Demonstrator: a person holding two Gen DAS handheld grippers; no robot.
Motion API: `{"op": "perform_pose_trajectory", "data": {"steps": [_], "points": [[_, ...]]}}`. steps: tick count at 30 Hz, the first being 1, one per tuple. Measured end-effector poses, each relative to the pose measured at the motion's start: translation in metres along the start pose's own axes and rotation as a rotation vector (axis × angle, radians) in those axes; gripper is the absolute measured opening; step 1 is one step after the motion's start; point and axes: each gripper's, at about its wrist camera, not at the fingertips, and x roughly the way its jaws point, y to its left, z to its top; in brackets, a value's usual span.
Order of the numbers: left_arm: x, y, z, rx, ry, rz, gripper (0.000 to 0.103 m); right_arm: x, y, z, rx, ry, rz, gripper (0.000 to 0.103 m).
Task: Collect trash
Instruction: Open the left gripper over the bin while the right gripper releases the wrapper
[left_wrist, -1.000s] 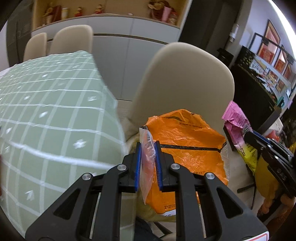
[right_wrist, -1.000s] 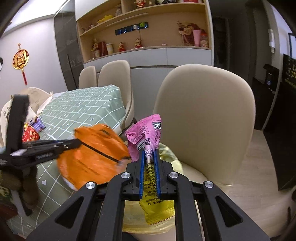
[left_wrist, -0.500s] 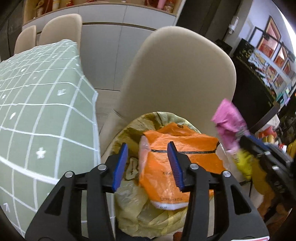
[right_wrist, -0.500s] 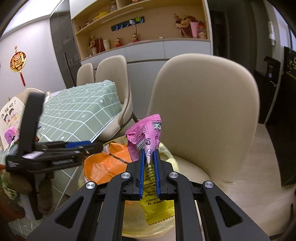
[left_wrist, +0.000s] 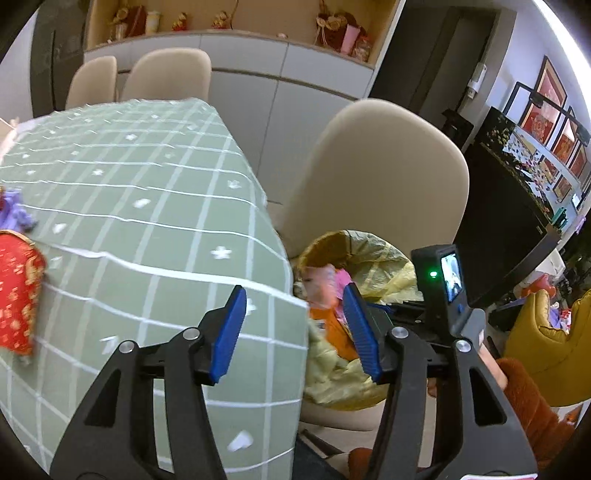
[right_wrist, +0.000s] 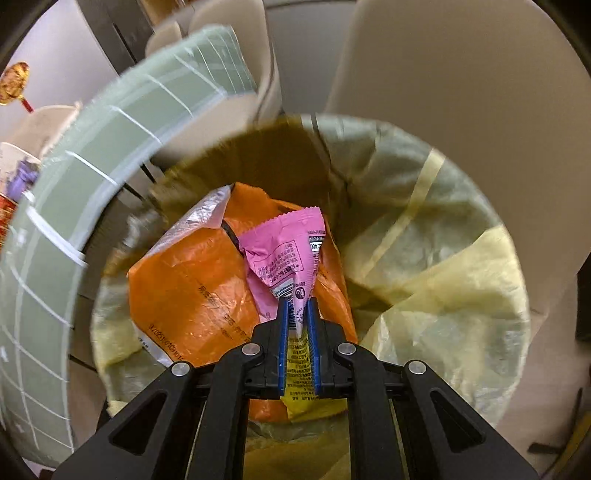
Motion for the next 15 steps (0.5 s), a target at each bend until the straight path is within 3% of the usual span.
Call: {"op": "perform_pose_trajectory", "data": {"steps": [4, 10, 11, 12, 14, 15], "points": [[-0.019, 0.014, -0.006, -0.007, -0.041, 0.029, 0.055, 0.001, 0.004, 0.001, 0.003, 0.01, -0.01, 0.011], [-0.038, 0.049, -0.014, -0.069, -0.061, 0.079, 0.056, -0.02, -0.002, -0.007, 0.065, -0.086, 0.03, 0.019], [-0.043, 0.056, -0.017, -0.081, -0.067, 0.091, 0.056, -0.022, -0.004, -0.008, 0.07, -0.095, 0.041, 0.021], [-0.047, 0.06, -0.019, -0.09, -0.073, 0.1, 0.056, -0.027, -0.003, -0.01, 0.059, -0.108, 0.052, 0.034], [-0.058, 0.074, -0.024, -0.108, -0.092, 0.125, 0.056, -0.04, -0.001, -0.012, 0.055, -0.158, 0.047, 0.048], [-0.063, 0.08, -0.027, -0.114, -0.102, 0.136, 0.056, -0.048, -0.004, -0.015, 0.051, -0.179, 0.04, 0.048]]}}
